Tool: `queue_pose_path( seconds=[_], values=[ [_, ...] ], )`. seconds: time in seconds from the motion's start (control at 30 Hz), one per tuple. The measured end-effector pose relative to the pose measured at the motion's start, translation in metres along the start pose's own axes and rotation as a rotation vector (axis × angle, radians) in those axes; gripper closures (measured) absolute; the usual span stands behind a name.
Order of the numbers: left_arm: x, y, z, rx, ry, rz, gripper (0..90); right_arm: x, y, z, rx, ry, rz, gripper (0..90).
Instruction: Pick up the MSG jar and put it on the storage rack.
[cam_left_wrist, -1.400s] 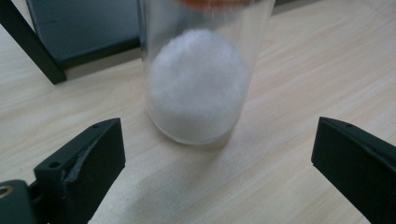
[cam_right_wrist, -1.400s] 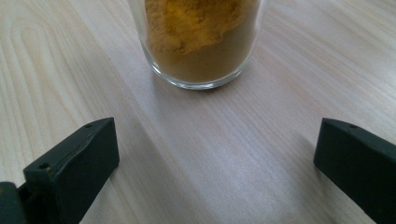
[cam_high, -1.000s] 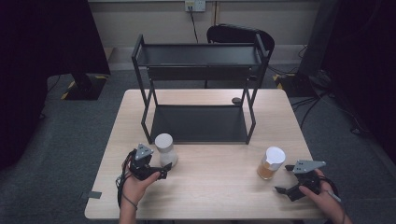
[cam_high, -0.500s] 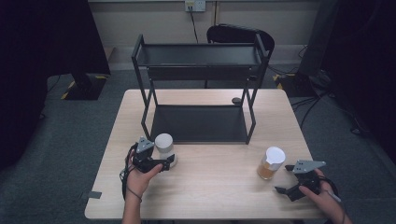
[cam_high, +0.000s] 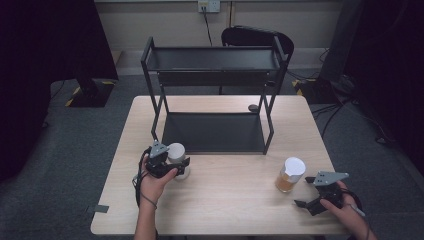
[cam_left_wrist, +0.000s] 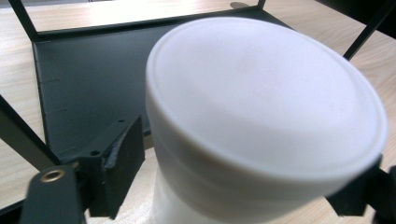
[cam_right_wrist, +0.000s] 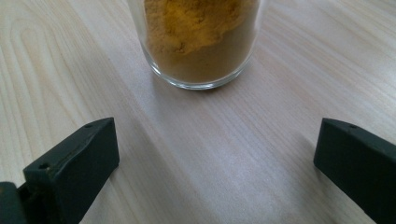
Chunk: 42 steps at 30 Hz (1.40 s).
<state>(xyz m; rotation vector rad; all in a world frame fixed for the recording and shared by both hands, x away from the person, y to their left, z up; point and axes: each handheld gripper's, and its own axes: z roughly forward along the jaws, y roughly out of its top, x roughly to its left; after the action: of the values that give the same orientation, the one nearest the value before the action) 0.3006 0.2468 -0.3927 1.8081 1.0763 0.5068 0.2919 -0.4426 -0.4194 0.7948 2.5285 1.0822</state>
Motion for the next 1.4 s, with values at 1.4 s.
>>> queue_pose_path(
  seconds=[1.4],
  values=[
    [-0.021,0.097,0.035,0.090,-0.077,0.101,33.9,0.000,0.000,0.000,0.000,-0.001,0.001,0.0]
  ],
)
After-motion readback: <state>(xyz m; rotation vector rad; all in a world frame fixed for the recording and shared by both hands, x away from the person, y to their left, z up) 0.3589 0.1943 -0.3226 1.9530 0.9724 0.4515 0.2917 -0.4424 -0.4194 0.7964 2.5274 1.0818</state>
